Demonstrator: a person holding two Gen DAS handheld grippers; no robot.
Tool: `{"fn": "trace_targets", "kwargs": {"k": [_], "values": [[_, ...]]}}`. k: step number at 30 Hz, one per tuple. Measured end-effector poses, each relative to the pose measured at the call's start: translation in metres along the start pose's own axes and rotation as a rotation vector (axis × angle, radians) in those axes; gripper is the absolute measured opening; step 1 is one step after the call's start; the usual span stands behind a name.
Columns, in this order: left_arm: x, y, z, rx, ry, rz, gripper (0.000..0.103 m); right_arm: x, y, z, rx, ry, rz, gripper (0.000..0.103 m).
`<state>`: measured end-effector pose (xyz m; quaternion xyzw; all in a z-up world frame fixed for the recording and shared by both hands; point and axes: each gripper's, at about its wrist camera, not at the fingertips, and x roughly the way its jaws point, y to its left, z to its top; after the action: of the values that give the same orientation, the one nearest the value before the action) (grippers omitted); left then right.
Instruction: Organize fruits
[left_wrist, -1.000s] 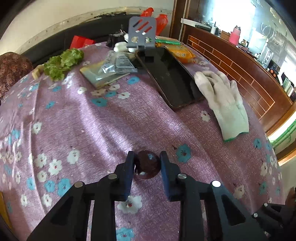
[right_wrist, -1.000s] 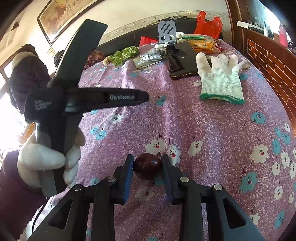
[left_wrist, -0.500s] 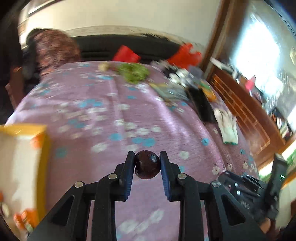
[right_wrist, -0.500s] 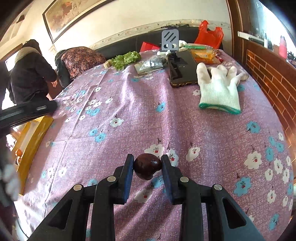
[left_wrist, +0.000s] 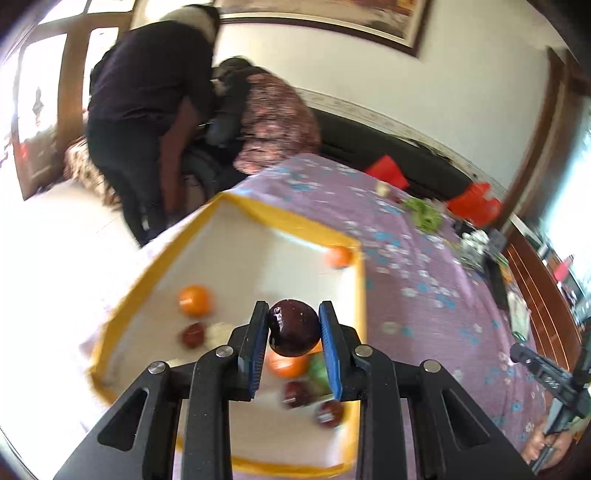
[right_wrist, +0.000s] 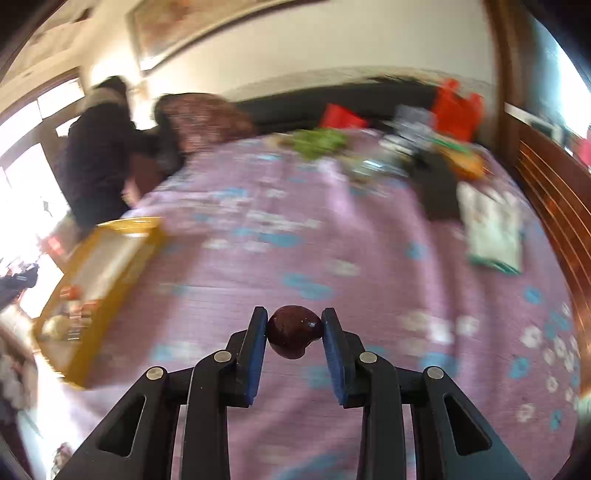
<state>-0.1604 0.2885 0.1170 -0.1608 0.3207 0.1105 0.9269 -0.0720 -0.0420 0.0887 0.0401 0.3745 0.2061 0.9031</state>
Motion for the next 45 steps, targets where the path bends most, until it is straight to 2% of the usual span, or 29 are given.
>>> {"fn": "trace_targets", "kwargs": {"k": [5, 10, 15, 20, 25, 26, 27, 29, 32, 33, 36, 41, 45], "values": [[-0.004, 0.040, -0.010, -0.060, 0.003, 0.031, 0.027, 0.019, 0.094, 0.012, -0.115, 0.032, 0.146, 0.033], [0.000, 0.059, -0.014, -0.081, 0.009, 0.070, 0.027, 0.052, 0.165, 0.014, -0.177, 0.095, 0.250, 0.033], [0.011, 0.074, -0.014, -0.086, 0.023, 0.113, 0.027, 0.087, 0.219, 0.007, -0.223, 0.185, 0.327, 0.034], [0.023, 0.084, -0.011, -0.063, 0.036, 0.142, 0.027, 0.112, 0.254, -0.014, -0.259, 0.257, 0.368, 0.034], [0.035, 0.091, -0.011, -0.072, 0.051, 0.154, 0.028, 0.122, 0.268, -0.031, -0.291, 0.296, 0.380, 0.034], [0.036, 0.091, -0.011, -0.075, 0.054, 0.157, 0.032, 0.123, 0.269, -0.033, -0.297, 0.303, 0.384, 0.034], [0.036, 0.091, -0.011, -0.079, 0.054, 0.160, 0.045, 0.123, 0.270, -0.036, -0.306, 0.301, 0.387, 0.034], [0.033, 0.091, -0.011, -0.084, 0.042, 0.173, 0.064, 0.120, 0.273, -0.038, -0.325, 0.289, 0.384, 0.034], [0.022, 0.086, -0.009, -0.072, 0.011, 0.193, 0.068, 0.111, 0.272, -0.039, -0.342, 0.258, 0.376, 0.036], [0.020, 0.084, -0.009, -0.070, 0.005, 0.205, 0.075, 0.107, 0.270, -0.039, -0.336, 0.248, 0.379, 0.042], [0.010, 0.077, -0.008, -0.059, -0.018, 0.230, 0.085, 0.096, 0.261, -0.038, -0.298, 0.211, 0.377, 0.055], [-0.003, 0.057, -0.009, -0.011, -0.037, 0.293, 0.090, 0.077, 0.239, -0.039, -0.220, 0.166, 0.364, 0.060], [-0.014, 0.040, -0.012, 0.020, -0.052, 0.290, 0.091, 0.067, 0.222, -0.038, -0.160, 0.149, 0.346, 0.062]]}}
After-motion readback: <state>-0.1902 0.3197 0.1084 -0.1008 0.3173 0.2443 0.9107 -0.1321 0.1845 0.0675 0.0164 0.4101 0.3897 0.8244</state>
